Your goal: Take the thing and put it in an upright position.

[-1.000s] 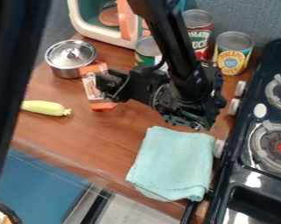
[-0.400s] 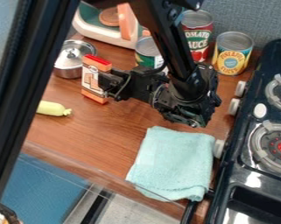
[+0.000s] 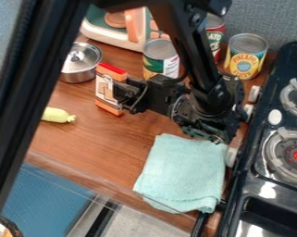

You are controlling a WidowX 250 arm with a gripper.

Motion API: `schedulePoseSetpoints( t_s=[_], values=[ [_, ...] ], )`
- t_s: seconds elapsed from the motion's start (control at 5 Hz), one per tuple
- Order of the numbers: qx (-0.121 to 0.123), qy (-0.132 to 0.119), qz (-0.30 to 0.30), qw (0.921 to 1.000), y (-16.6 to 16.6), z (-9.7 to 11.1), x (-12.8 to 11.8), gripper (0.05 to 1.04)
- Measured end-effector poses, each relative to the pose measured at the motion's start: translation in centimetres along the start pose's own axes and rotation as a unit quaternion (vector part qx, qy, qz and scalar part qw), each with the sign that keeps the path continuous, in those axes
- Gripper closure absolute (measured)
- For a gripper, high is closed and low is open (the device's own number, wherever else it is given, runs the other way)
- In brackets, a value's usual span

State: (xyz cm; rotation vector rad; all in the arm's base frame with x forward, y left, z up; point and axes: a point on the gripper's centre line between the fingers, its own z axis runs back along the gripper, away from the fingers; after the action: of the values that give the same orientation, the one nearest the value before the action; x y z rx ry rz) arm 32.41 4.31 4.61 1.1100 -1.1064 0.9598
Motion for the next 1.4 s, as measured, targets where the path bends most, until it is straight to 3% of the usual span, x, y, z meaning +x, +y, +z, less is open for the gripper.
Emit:
schedulePoseSetpoints(
  t_s=[0.4, 1.0, 1.4],
  values=[
    [0.001, 0.04, 0.068, 0.9969, 1.2, 0.7, 1.6, 0.787],
    [-0.001, 0.039, 0.085, 0.9957, 0.9, 0.8, 1.4, 0.787],
    [0.003, 0.052, 0.1, 0.9936, 0.2, 0.9, 0.4, 0.787]
  ],
)
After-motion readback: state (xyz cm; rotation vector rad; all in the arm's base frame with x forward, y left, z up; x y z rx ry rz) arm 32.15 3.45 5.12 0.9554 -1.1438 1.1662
